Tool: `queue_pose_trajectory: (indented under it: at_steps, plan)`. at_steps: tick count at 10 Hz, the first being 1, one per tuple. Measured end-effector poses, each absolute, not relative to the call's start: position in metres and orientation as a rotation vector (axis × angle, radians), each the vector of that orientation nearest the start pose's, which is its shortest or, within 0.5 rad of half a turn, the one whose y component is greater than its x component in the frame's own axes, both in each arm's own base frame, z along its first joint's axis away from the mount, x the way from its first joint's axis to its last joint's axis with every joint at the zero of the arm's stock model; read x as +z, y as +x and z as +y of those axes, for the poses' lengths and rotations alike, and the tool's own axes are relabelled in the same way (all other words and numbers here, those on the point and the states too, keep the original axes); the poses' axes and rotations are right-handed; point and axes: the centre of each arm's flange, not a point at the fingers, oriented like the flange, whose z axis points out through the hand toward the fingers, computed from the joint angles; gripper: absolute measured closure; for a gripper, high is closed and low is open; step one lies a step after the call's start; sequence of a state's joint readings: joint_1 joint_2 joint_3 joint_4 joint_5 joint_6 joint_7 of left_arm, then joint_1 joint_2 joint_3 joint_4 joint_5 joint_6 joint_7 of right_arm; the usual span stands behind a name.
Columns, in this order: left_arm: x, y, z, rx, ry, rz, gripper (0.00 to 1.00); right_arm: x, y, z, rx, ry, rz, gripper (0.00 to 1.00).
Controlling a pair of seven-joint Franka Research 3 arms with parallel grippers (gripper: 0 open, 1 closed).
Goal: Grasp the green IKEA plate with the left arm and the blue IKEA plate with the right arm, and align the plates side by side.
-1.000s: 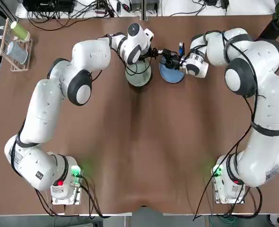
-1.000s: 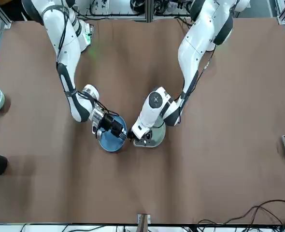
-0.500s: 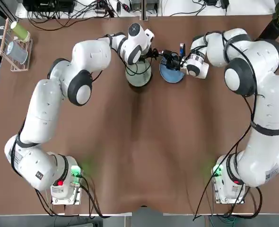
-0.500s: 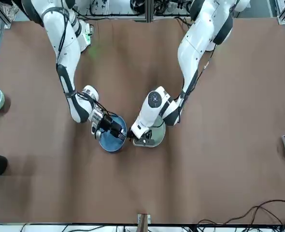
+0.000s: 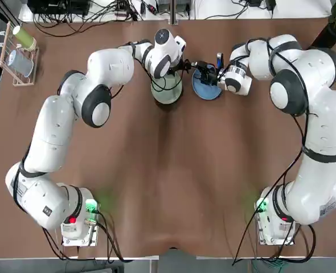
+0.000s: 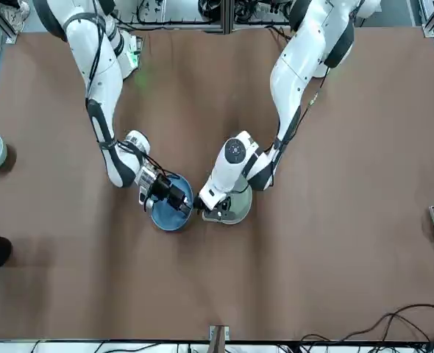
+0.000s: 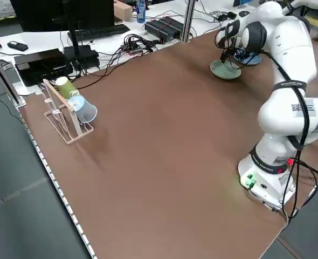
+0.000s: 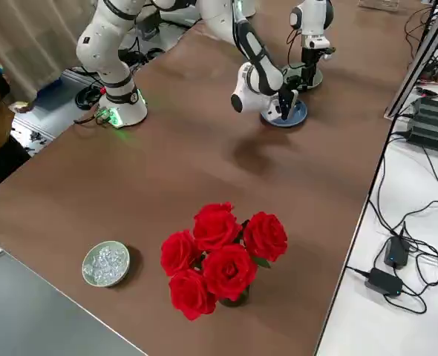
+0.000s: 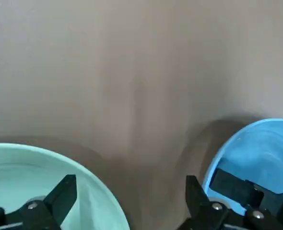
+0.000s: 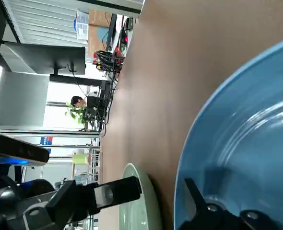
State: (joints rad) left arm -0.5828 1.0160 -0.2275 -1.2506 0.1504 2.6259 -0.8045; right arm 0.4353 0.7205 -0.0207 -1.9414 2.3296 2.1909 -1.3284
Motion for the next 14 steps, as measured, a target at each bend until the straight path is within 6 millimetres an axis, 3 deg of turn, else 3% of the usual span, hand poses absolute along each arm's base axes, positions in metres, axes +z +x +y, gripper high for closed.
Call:
queue_pose_trajectory:
  at_steps: [3,9,11,12,14]
  plan:
    - [0.192,0.576,-0.53,-0.378,-3.45,-0.036,0.0,0.105,0.543,0.267,-0.432,-1.828,0.349,0.04]
    - [0.221,0.576,-0.519,-0.262,-3.376,-0.03,0.0,0.104,0.544,0.271,-0.436,-1.817,0.363,0.04]
    - [0.255,0.578,-0.5,-0.177,-3.306,-0.046,0.0,0.104,0.544,0.275,-0.439,-1.807,0.377,0.04]
    - [0.285,0.583,-0.484,-0.133,-3.261,-0.066,0.0,0.103,0.543,0.279,-0.438,-1.8,0.385,0.04]
    - [0.368,0.597,-0.442,-0.147,-3.217,-0.082,0.0,0.102,0.537,0.294,-0.43,-1.787,0.395,0.04]
